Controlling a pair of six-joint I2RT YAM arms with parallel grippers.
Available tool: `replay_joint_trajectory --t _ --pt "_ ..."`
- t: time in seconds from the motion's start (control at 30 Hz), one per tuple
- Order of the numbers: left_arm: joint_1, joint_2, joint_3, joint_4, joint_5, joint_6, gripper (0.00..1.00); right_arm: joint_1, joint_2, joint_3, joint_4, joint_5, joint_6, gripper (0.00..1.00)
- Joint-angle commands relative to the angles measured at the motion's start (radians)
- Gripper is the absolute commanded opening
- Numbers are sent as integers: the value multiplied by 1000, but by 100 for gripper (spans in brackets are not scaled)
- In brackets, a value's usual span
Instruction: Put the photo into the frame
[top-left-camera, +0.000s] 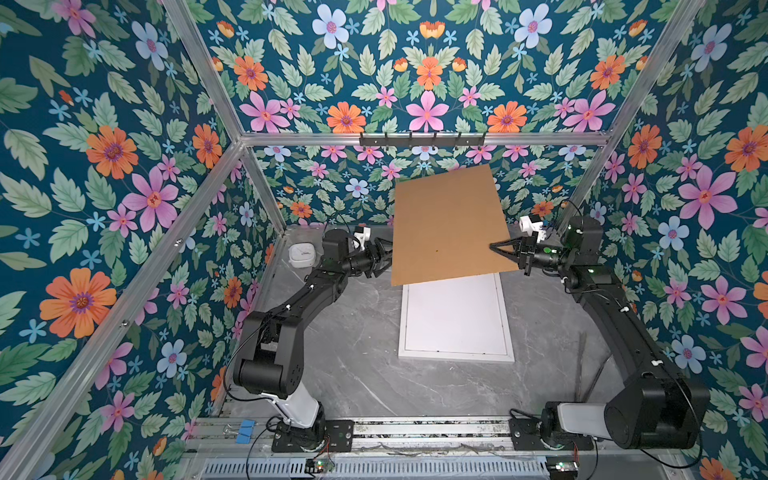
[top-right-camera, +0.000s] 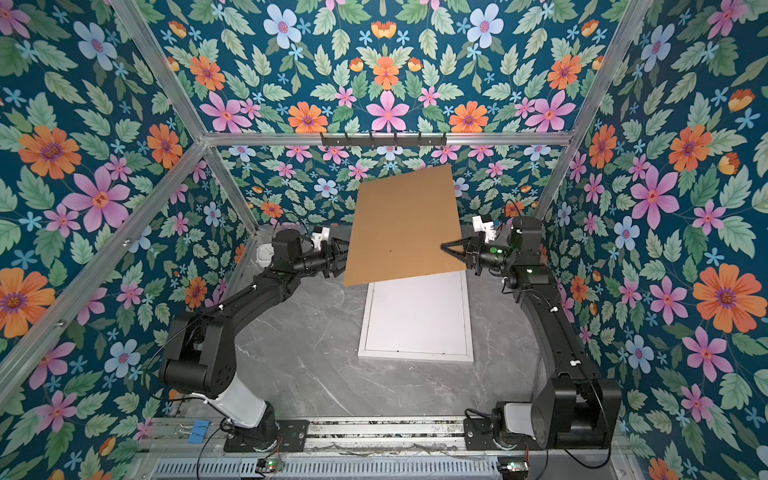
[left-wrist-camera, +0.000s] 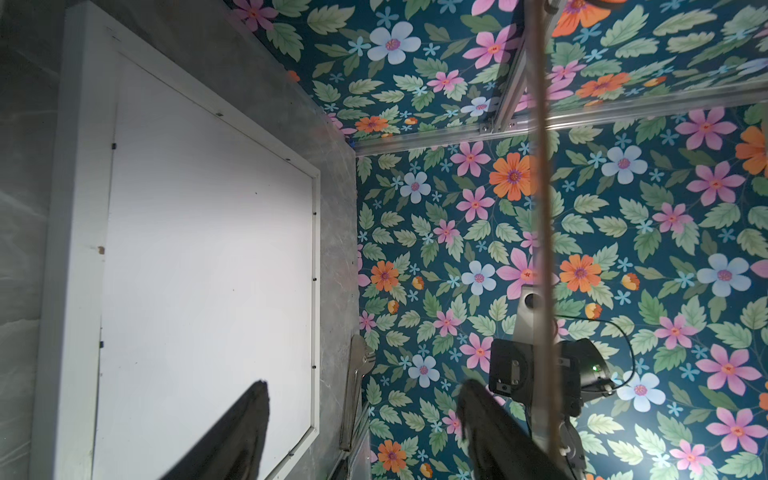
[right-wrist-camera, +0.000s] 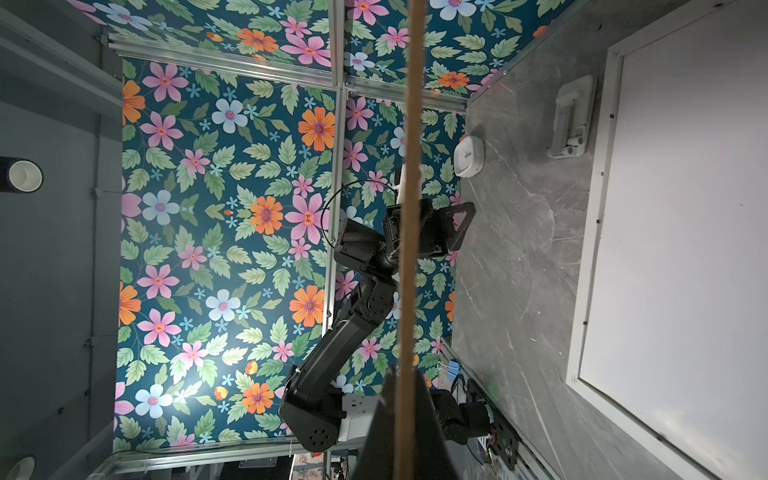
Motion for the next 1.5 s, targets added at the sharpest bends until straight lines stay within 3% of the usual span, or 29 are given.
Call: replay_joint_trajectory --t 0.0,0.27,0.7,0.87,1.13,1.33,1.47 --pt "24 -20 -24 110 23 -44 76 1 -3 -2 11 -3 -60 0" --pt "39 -30 -28 135 40 -64 79 31 6 -18 15 -14 -73 0" --pt "25 -45 -57 146 41 -74 74 120 62 -1 113 11 -15 0" --pt "25 -62 -59 169 62 -89 56 132 80 -18 154 -2 5 0" --pt "33 -86 -56 194 84 -97 44 132 109 -49 213 -29 31 0" --pt "46 -96 -55 201 94 -106 28 131 139 -69 213 -42 11 0" --pt "58 -101 -57 201 98 -112 8 126 153 -69 153 -34 -38 13"
